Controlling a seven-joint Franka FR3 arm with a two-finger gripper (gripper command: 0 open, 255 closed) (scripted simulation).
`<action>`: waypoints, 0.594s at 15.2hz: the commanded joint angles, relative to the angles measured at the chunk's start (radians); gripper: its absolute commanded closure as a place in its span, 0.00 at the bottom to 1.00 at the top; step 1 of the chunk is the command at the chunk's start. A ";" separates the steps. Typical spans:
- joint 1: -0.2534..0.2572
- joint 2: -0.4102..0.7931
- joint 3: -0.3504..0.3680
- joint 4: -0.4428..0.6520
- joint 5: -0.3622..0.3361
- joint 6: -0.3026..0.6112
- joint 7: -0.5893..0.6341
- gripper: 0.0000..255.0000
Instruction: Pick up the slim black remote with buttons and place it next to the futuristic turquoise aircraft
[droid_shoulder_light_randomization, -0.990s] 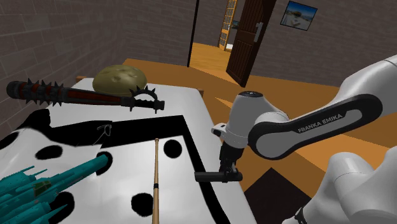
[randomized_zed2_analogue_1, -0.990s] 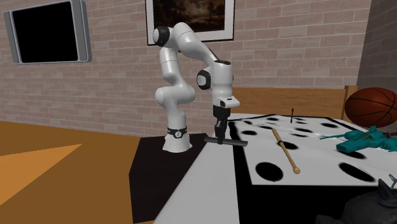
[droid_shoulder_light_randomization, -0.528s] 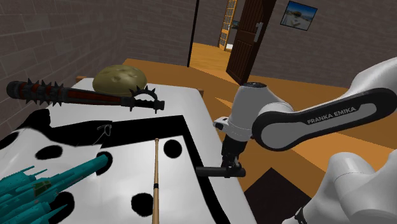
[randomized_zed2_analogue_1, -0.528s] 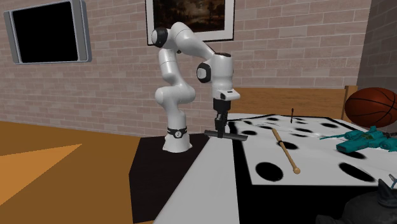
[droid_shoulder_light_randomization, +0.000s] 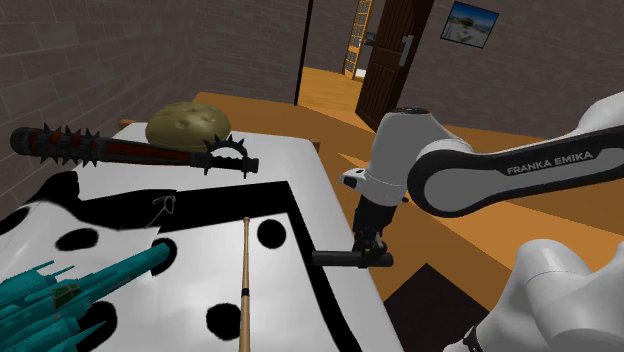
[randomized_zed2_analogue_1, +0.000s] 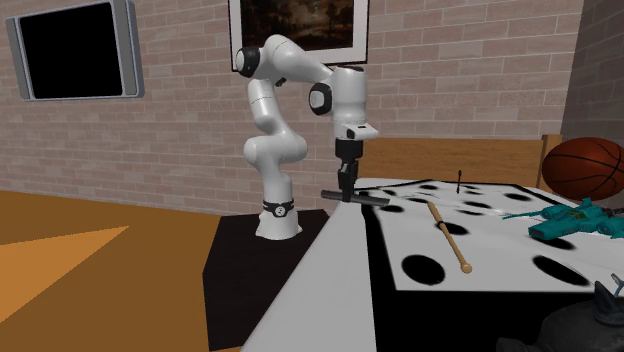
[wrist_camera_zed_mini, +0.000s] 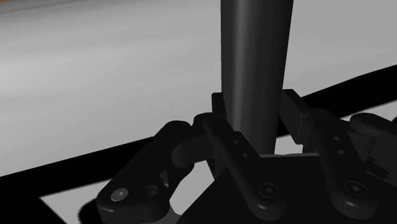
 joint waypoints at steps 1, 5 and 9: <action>-0.001 -0.014 -0.001 0.018 -0.002 -0.033 0.002 1.00; -0.002 -0.039 -0.003 0.056 -0.006 -0.096 0.006 1.00; -0.003 -0.059 -0.004 0.097 -0.008 -0.157 0.009 1.00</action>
